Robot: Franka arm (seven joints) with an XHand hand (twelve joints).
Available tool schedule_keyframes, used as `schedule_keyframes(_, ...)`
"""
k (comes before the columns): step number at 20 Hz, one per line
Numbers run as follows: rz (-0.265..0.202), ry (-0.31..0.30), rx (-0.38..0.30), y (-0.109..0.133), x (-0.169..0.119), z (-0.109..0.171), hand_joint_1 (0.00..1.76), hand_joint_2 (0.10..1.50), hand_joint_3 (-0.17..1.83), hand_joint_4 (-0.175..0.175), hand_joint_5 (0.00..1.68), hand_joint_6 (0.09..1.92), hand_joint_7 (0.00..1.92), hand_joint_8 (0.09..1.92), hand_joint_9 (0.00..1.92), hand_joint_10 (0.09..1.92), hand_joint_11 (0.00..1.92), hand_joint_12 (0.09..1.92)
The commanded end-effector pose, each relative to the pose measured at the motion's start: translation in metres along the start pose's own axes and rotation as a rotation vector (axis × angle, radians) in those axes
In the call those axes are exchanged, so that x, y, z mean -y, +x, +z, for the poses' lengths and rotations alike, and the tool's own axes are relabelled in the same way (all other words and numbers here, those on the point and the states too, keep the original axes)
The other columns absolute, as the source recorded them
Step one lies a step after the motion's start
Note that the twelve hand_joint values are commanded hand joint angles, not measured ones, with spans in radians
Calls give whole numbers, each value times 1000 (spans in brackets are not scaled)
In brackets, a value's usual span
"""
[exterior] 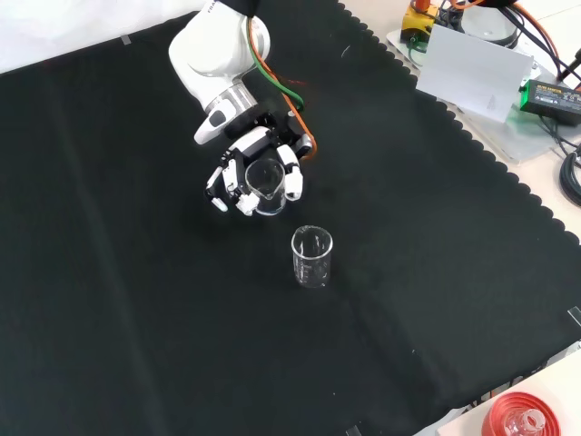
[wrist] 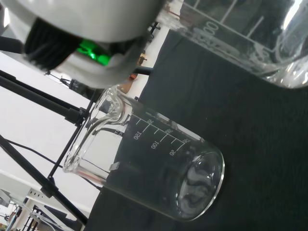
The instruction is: Pick up the beaker on the right.
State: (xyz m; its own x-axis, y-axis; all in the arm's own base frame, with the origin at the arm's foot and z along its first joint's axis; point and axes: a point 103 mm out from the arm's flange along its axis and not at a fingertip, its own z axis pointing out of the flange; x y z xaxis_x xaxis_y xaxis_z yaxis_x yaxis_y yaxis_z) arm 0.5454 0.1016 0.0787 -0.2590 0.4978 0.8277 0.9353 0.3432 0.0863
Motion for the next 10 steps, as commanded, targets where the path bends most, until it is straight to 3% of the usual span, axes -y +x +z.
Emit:
schedule_keyframes(1, -12, 5, 20, 9, 0, -3, 1296, 574, 724, 96, 1334, 623, 1569, 89, 1050, 507, 308, 1314)
schedule_keyframes(10, -18, 28, 62, 20, 1, -10, 1296, 573, 726, 96, 1335, 623, 1572, 87, 1055, 508, 317, 1316)
